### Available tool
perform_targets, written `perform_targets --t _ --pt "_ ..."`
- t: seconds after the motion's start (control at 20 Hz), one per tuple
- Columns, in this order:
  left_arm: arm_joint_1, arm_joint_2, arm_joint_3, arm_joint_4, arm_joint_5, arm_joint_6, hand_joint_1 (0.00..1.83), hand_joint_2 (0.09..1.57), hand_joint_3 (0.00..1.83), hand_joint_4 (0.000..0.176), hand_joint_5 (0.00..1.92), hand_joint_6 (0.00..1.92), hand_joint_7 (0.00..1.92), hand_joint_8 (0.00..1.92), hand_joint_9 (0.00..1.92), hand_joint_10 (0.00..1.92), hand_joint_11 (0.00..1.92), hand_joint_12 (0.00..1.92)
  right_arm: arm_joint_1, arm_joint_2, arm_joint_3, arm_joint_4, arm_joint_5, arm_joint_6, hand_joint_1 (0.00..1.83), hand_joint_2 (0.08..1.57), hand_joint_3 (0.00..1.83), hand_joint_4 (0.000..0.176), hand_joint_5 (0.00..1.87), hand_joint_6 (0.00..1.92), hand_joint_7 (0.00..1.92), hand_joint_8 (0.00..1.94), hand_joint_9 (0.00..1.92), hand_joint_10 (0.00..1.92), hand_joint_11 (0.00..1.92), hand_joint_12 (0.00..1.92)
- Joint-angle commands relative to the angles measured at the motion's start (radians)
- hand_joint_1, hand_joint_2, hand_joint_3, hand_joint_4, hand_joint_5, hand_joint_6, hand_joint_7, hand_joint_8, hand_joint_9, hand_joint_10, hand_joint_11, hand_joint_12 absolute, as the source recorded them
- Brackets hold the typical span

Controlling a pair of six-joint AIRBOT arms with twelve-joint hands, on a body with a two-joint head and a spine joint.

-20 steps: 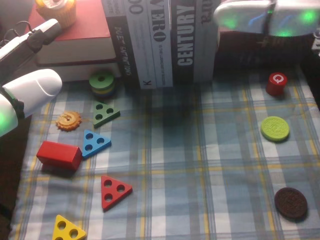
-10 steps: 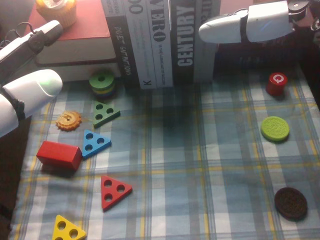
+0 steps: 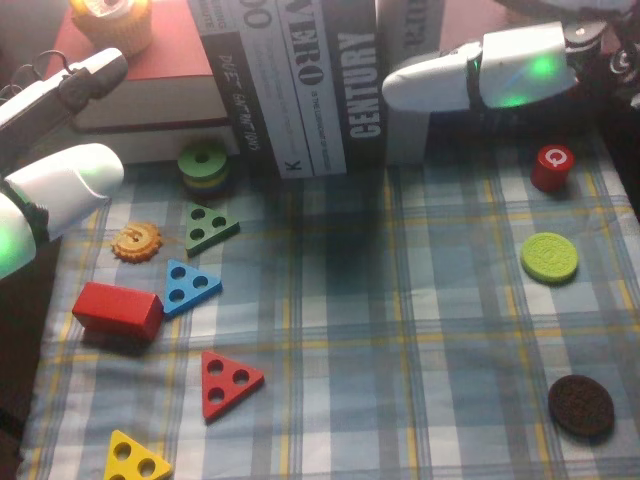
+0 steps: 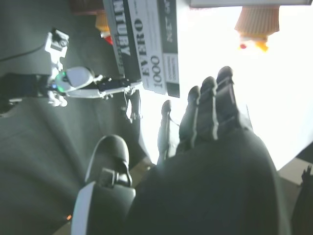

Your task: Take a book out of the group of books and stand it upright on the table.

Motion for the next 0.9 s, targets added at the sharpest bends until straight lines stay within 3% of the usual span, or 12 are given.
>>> perform_targets --t 0.0,0.3,0.6,0.85 --pt "-0.004 -0.002 -0.002 0.007 -0.134 -0.010 0.01 1.32 0.00 0.176 0.14 0.00 0.06 0.00 0.00 0.00 0.00 0.00 0.003 0.005 -0.011 0.003 0.081 -0.003 0.00 1.05 0.00 0.176 0.32 0.03 0.00 0.00 0.00 0.00 0.00 0.00" --pt "0.014 -0.001 -0.007 0.004 -0.145 -0.021 0.03 1.33 0.00 0.176 0.12 0.00 0.05 0.01 0.00 0.00 0.00 0.00 -0.073 0.061 -0.073 0.018 0.131 -0.011 0.00 1.11 0.01 0.176 0.37 0.01 0.00 0.00 0.00 0.00 0.00 0.00" --pt "0.040 0.002 -0.016 -0.006 -0.156 -0.025 0.03 1.33 0.00 0.176 0.15 0.00 0.08 0.01 0.02 0.00 0.00 0.00 -0.191 0.107 -0.145 0.065 0.277 -0.011 0.00 1.20 0.03 0.176 0.40 0.01 0.00 0.00 0.00 0.00 0.00 0.00" --pt "0.056 -0.001 -0.017 -0.025 -0.167 -0.037 0.11 1.34 0.00 0.176 0.18 0.01 0.07 0.00 0.03 0.01 0.00 0.00 -0.227 0.142 -0.195 0.054 0.374 -0.011 0.00 1.22 0.00 0.176 0.41 0.01 0.00 0.00 0.00 0.00 0.00 0.00"
